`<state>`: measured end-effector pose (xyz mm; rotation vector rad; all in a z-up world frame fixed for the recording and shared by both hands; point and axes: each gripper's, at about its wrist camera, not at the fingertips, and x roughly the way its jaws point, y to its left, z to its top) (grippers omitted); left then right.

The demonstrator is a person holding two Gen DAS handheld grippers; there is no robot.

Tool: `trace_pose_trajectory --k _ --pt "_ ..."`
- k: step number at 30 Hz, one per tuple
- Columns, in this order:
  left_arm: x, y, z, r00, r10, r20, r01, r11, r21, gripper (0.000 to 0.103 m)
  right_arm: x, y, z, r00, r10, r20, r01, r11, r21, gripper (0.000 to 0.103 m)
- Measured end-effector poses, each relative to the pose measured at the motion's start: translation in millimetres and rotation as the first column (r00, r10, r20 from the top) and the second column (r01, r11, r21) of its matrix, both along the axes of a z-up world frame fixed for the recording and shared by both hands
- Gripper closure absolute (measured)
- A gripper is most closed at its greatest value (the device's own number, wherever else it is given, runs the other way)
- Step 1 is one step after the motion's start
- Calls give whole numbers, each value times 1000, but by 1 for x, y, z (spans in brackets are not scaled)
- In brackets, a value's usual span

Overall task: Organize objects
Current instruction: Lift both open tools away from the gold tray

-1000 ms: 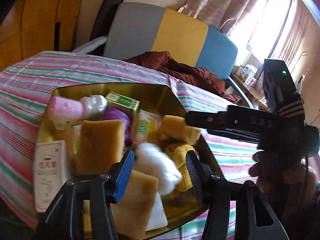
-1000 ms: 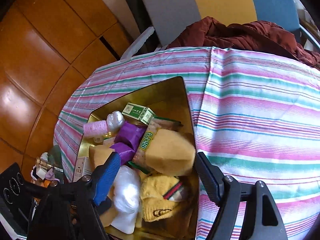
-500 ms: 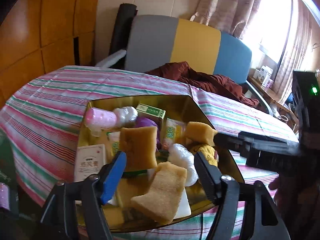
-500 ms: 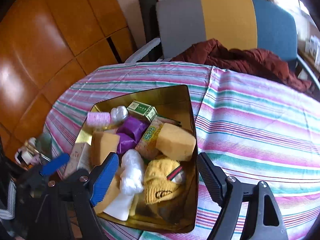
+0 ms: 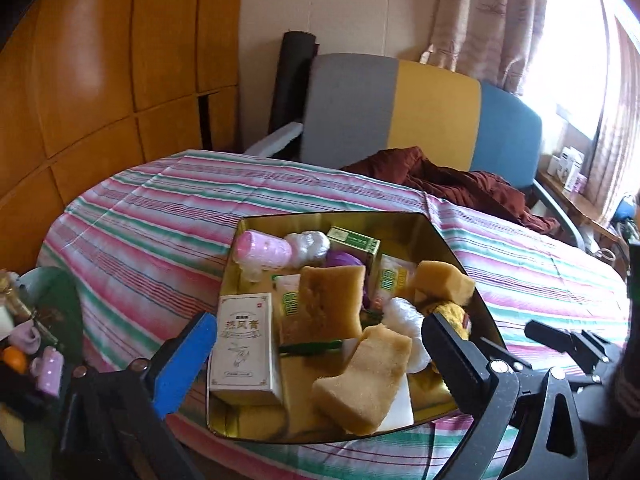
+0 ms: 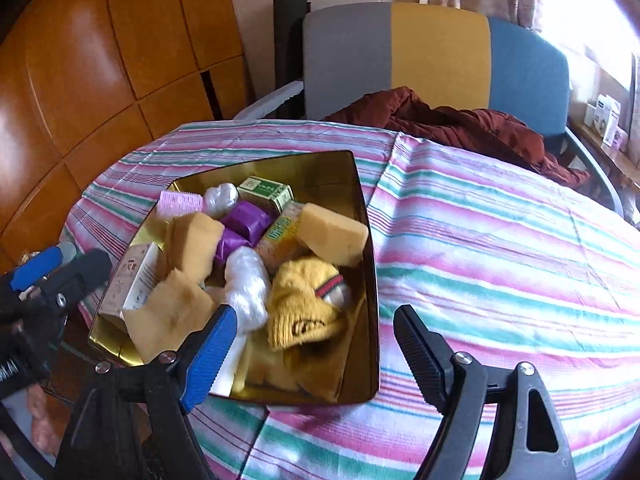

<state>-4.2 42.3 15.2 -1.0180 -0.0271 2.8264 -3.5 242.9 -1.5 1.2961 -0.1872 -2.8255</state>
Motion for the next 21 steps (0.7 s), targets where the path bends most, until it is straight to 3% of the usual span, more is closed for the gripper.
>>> trace_pose_trajectory --k 8,15,21 --pt "8 9 -2 997 80 -10 -80 991 -109 0 7 -4 2 1000 -1 -17 2 1000 4 21" --pt "10 4 -6 997 79 20 -77 995 -63 0 9 -9 7 999 1 -38 0 1000 26 21" --pt "14 3 -4 996 87 -10 -88 994 -61 0 9 -10 7 999 0 -36 1 1000 31 21"
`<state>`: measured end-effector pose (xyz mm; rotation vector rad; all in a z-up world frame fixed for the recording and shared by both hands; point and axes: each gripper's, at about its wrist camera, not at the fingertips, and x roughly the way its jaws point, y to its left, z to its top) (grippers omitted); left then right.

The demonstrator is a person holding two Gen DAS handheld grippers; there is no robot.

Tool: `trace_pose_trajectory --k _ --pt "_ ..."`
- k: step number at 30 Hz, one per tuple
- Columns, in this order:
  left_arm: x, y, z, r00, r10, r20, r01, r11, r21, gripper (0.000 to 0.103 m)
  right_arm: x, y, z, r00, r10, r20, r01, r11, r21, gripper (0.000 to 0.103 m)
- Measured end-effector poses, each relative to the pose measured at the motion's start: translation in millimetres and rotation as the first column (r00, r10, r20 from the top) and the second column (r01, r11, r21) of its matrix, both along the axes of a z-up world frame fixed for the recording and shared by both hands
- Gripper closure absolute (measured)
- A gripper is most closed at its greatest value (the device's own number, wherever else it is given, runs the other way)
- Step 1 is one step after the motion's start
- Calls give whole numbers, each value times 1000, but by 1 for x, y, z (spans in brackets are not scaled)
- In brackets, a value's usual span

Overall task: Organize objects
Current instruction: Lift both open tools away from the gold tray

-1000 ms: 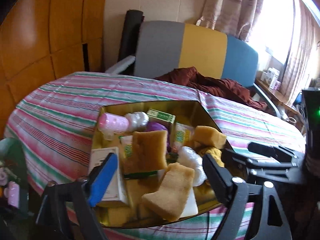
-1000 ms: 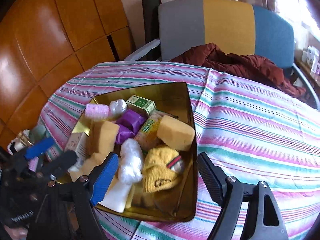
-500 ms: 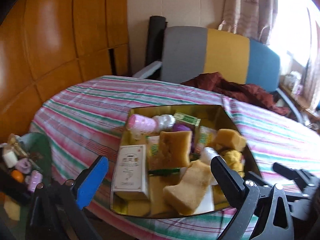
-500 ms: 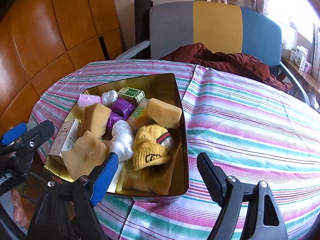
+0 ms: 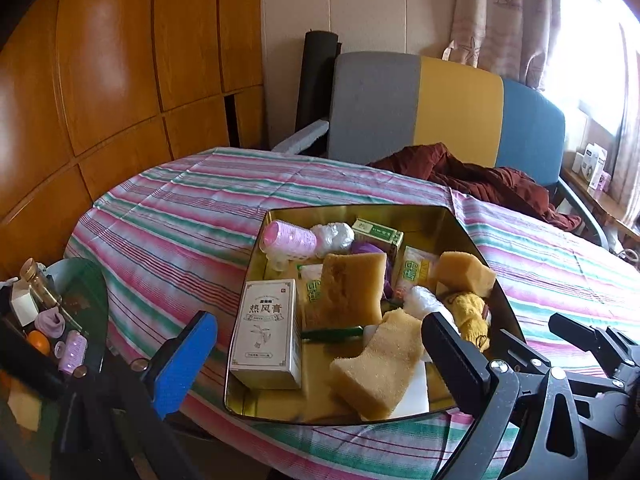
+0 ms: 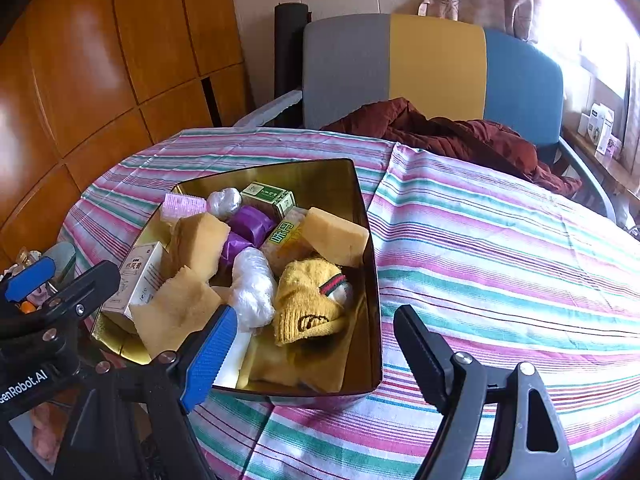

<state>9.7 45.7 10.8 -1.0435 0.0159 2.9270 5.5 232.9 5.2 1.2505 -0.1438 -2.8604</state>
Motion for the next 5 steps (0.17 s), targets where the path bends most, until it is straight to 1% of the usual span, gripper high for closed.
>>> trace_pose_trajectory --k 2,5 --pt "1 -2 0 1000 7 -11 -7 1000 8 0 0 0 -1 1000 -1 2 1 1000 0 21" --pt "-2 -3 -1 1000 2 1 -2 1000 19 0 -1 0 -1 1000 1 2 -1 1000 0 21"
